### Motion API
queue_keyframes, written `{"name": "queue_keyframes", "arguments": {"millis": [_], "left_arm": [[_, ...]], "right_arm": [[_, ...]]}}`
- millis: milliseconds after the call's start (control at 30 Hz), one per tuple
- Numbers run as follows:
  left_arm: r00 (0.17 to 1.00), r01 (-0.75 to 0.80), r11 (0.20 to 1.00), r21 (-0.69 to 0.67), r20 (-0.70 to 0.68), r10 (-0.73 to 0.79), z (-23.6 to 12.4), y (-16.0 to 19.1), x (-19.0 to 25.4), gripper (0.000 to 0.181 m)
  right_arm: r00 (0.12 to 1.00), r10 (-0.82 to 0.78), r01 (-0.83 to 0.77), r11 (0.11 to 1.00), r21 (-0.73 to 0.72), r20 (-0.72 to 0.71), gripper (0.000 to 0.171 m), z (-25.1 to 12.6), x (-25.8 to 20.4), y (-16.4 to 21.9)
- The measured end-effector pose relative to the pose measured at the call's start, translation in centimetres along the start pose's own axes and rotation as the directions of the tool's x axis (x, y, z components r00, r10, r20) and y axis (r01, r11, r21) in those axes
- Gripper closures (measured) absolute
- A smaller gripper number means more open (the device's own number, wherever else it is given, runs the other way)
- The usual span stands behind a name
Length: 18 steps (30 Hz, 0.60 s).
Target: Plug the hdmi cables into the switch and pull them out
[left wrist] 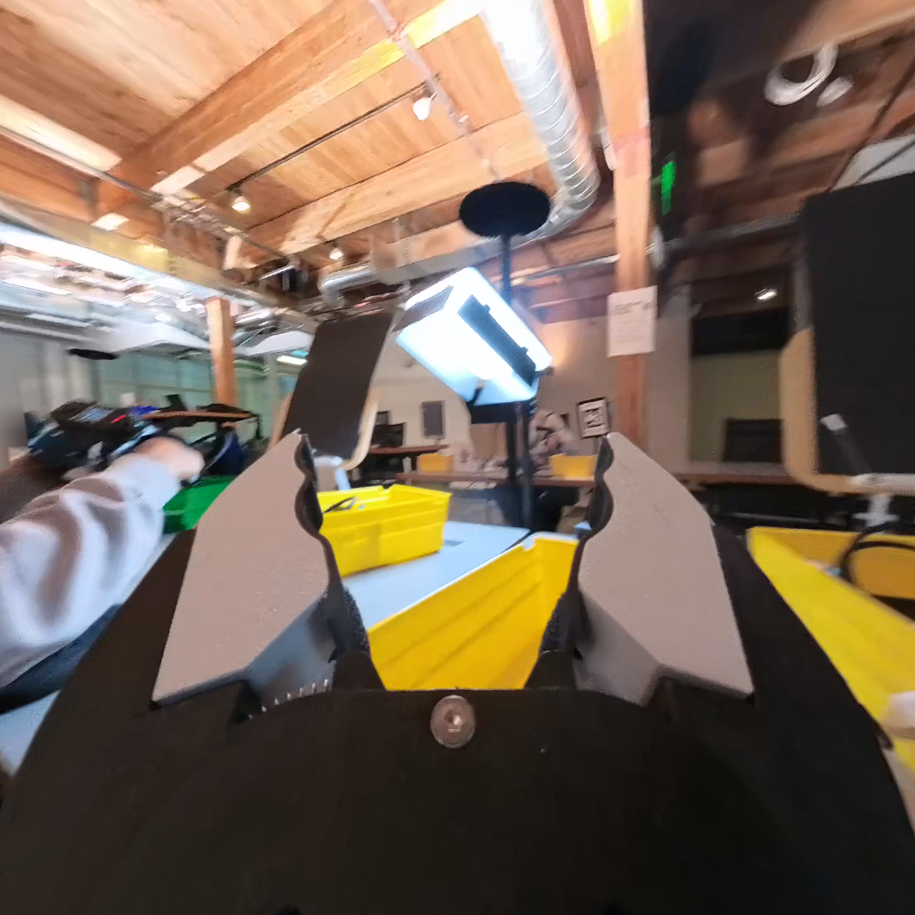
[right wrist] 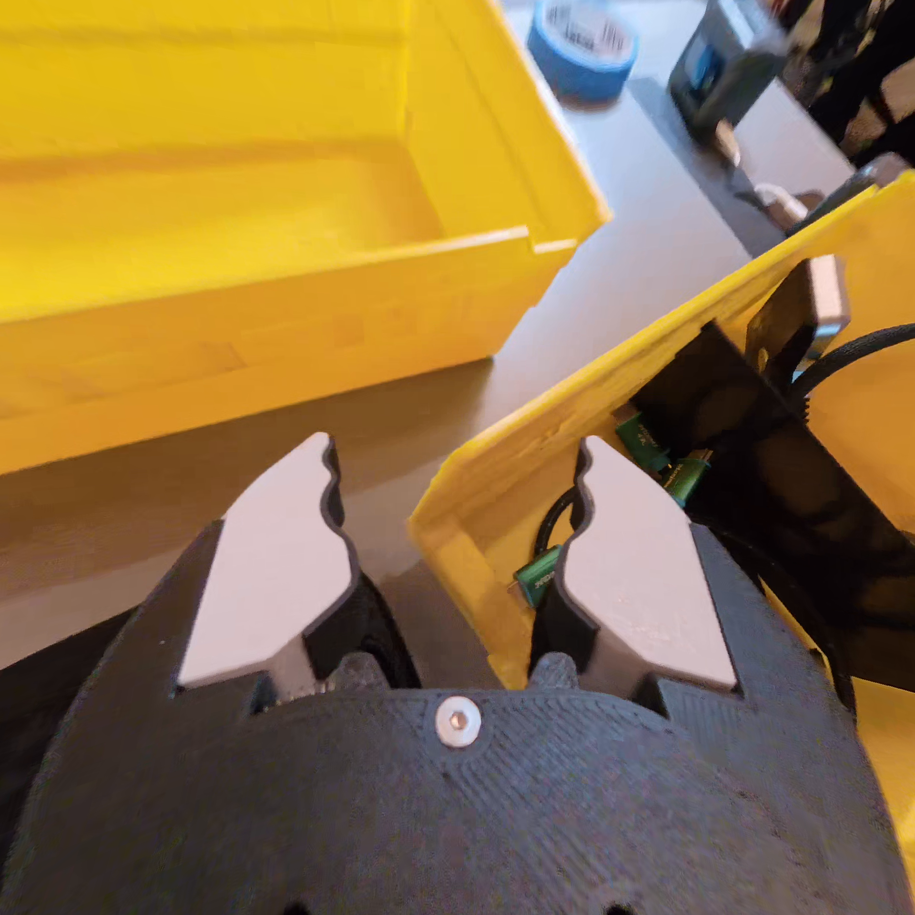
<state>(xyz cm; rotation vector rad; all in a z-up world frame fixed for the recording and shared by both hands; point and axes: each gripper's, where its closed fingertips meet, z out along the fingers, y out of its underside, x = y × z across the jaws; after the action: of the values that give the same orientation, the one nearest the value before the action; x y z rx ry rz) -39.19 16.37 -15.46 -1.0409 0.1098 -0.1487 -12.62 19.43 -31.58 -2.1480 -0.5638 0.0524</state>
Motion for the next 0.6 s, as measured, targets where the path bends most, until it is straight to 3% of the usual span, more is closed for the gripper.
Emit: {"name": "queue_keyframes", "arguments": {"millis": [133,233,300,433,500,567,600], "left_arm": [[0.998,0.043,0.961,-0.272,-0.028,-0.052,0.6,8.7,-3.3,0.078],[0.987,0.052,0.902,-0.428,-0.115,-0.112,0.0,13.2,-3.4,0.078],[0.973,0.104,0.877,-0.470,-0.133,-0.186,-0.2,13.9,-3.2,0.079],[0.967,0.045,0.860,-0.509,-0.195,-0.166,-0.9,14.2,-2.9,0.104],[0.973,-0.016,0.835,-0.549,-0.200,-0.113,-1.8,14.2,-3.3,0.125],[0.962,-0.062,0.768,-0.637,-0.244,-0.124,-3.6,13.7,-2.9,0.154],[0.949,-0.087,0.715,-0.693,-0.277,-0.153,-4.7,13.7,-2.4,0.153]], "right_arm": [[0.992,0.014,-0.049,0.959,0.280,0.123,0.082,-4.7,-4.1,-3.3],[0.961,-0.040,-0.069,0.924,0.376,0.274,0.086,-7.1,-9.6,-3.7],[0.937,-0.084,-0.049,0.928,0.368,0.338,0.081,-7.2,-12.8,-3.0],[0.906,-0.158,0.022,0.944,0.330,0.392,0.078,-6.0,-16.7,-1.6],[0.901,-0.171,0.051,0.954,0.294,0.398,0.076,-5.3,-17.3,-1.0],[0.904,-0.156,0.041,0.959,0.282,0.398,0.075,-4.9,-17.2,-0.7],[0.913,-0.139,0.028,0.960,0.279,0.384,0.073,-4.8,-16.8,-0.6]]}}
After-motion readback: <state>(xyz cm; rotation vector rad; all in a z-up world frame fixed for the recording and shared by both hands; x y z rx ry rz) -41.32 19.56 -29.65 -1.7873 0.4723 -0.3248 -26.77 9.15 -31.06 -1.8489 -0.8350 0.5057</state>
